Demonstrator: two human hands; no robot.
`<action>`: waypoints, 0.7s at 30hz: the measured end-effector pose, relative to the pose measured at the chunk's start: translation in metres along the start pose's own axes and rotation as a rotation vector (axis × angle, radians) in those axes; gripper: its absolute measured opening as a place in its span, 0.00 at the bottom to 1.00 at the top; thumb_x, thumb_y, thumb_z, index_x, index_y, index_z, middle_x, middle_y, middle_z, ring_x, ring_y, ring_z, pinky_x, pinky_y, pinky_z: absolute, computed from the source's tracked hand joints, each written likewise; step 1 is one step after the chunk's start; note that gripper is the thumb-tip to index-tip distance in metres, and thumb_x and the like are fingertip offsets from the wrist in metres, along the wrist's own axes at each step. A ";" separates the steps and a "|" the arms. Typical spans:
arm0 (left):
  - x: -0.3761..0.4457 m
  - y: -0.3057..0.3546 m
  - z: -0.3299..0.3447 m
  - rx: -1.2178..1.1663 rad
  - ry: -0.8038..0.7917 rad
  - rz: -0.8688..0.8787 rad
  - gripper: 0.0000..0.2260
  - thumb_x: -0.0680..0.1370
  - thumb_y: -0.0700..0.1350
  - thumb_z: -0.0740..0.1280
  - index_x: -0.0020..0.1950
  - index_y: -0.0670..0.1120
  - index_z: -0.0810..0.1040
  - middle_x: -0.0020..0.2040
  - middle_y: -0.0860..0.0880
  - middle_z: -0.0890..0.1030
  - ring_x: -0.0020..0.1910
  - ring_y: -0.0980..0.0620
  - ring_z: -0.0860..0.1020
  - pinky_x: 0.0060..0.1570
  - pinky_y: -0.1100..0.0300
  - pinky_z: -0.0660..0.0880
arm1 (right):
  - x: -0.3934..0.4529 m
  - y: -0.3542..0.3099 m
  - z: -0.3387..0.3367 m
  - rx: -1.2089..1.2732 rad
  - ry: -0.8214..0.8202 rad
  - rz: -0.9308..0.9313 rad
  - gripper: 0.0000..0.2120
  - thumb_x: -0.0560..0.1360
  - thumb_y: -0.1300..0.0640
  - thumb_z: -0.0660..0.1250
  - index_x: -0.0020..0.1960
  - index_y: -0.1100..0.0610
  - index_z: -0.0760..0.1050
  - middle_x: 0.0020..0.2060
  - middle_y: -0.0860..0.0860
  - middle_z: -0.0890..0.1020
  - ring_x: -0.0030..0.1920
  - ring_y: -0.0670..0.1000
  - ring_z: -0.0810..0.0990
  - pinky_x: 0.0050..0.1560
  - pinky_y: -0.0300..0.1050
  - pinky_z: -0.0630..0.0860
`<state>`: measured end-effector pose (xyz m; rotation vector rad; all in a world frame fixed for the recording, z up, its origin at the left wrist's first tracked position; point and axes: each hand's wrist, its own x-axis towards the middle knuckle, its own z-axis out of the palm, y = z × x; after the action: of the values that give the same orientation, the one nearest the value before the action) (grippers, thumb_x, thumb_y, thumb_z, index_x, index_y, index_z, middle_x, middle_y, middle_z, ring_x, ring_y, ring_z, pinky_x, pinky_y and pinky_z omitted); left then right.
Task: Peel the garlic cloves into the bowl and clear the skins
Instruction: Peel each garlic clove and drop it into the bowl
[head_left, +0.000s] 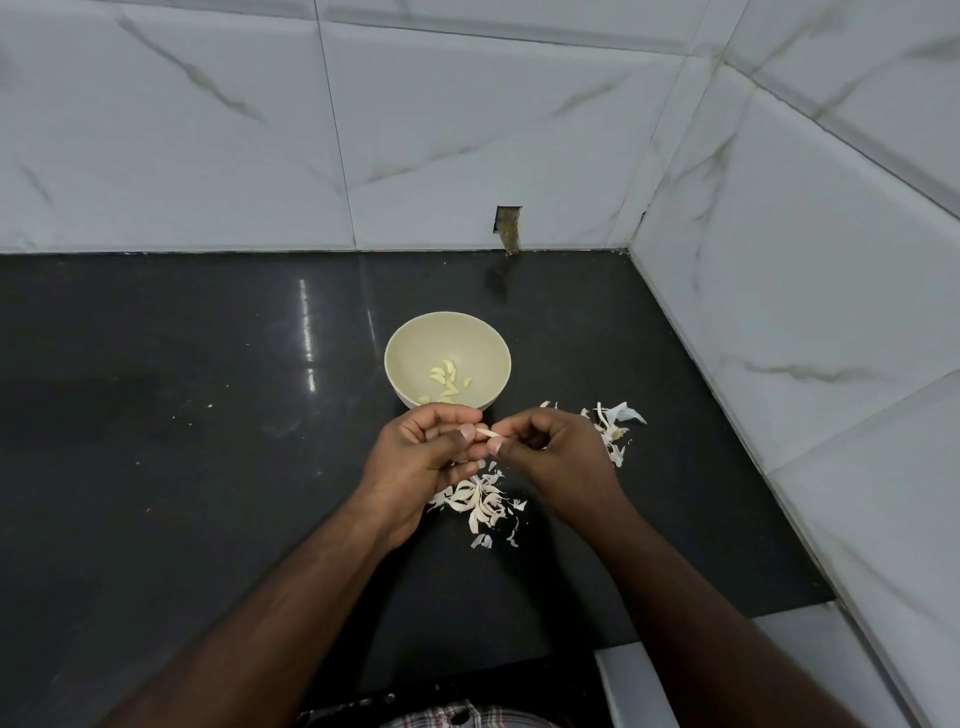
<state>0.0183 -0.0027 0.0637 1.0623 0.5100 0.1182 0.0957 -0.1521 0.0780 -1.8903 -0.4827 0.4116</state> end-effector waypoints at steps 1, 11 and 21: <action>0.000 0.000 0.000 0.016 -0.004 0.001 0.06 0.80 0.35 0.67 0.54 0.42 0.82 0.49 0.39 0.85 0.47 0.49 0.84 0.42 0.60 0.81 | 0.000 -0.001 0.000 0.022 0.006 0.009 0.03 0.73 0.63 0.75 0.45 0.56 0.84 0.38 0.55 0.85 0.36 0.48 0.81 0.33 0.37 0.77; 0.000 0.005 0.005 0.006 0.053 0.042 0.06 0.75 0.33 0.72 0.50 0.41 0.81 0.44 0.43 0.85 0.39 0.52 0.83 0.32 0.66 0.75 | 0.004 0.008 -0.004 0.030 -0.003 0.089 0.09 0.80 0.62 0.65 0.53 0.53 0.82 0.38 0.49 0.86 0.34 0.42 0.78 0.40 0.37 0.74; -0.002 0.004 0.008 0.035 0.067 0.042 0.04 0.75 0.34 0.73 0.48 0.40 0.82 0.42 0.41 0.85 0.36 0.53 0.82 0.32 0.65 0.74 | 0.004 0.000 0.002 -0.173 0.010 -0.032 0.02 0.75 0.57 0.73 0.43 0.52 0.83 0.36 0.47 0.84 0.37 0.45 0.80 0.42 0.43 0.77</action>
<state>0.0209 -0.0083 0.0707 1.1061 0.5515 0.1833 0.0977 -0.1487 0.0769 -2.0475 -0.5568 0.3483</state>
